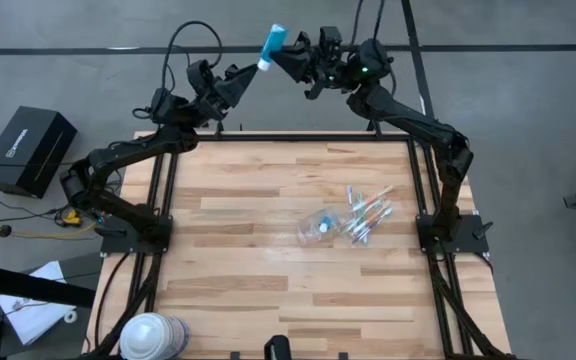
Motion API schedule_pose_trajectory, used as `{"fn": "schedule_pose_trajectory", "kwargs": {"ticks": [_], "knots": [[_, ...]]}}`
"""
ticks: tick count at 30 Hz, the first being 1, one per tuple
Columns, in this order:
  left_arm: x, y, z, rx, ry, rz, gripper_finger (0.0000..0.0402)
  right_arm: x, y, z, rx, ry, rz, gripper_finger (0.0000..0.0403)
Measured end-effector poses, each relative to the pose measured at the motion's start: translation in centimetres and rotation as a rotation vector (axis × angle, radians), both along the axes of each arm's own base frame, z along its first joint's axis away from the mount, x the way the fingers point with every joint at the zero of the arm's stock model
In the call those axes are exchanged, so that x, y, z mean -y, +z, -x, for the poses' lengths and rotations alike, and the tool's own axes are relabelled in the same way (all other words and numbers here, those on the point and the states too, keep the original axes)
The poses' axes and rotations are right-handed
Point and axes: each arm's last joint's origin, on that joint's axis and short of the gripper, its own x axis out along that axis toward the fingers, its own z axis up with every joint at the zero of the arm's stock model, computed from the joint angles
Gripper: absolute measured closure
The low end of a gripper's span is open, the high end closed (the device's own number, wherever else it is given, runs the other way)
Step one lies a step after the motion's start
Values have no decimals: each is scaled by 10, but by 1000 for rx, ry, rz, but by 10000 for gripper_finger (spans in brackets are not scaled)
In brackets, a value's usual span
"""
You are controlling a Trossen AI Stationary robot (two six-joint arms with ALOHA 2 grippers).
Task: Pick & Place toothbrushing station
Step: Put the blue mouthwash into the transparent organizer
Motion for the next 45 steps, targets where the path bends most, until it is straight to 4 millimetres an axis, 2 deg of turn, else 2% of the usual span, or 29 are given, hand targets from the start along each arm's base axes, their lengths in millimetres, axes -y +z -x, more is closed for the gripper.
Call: {"fn": "schedule_pose_trajectory", "kwargs": {"ticks": [12,18,24,31,34,38,42,45], "knots": [[1,4,5,42,-38,12,192,1,-1,0,-1,0,44,368],[-2,4,6,43,-44,34,193,-1,3,3,42,24,87,368],[-8,2,8,28,-50,41,194,-1,1,2,7,71,71,368],[-10,9,23,1,-79,-34,204,-2,-11,-4,-167,200,32,368],[-16,10,31,-66,-95,-58,212,-3,-21,-7,-285,262,-3,368],[-26,5,42,-244,-101,-66,227,-9,-44,-15,-486,343,-65,368],[-31,-10,47,-469,-68,-53,241,-30,-74,-22,-714,395,-80,368],[-32,-17,54,-568,-27,-56,244,-43,-94,-21,-870,403,-54,368]]}}
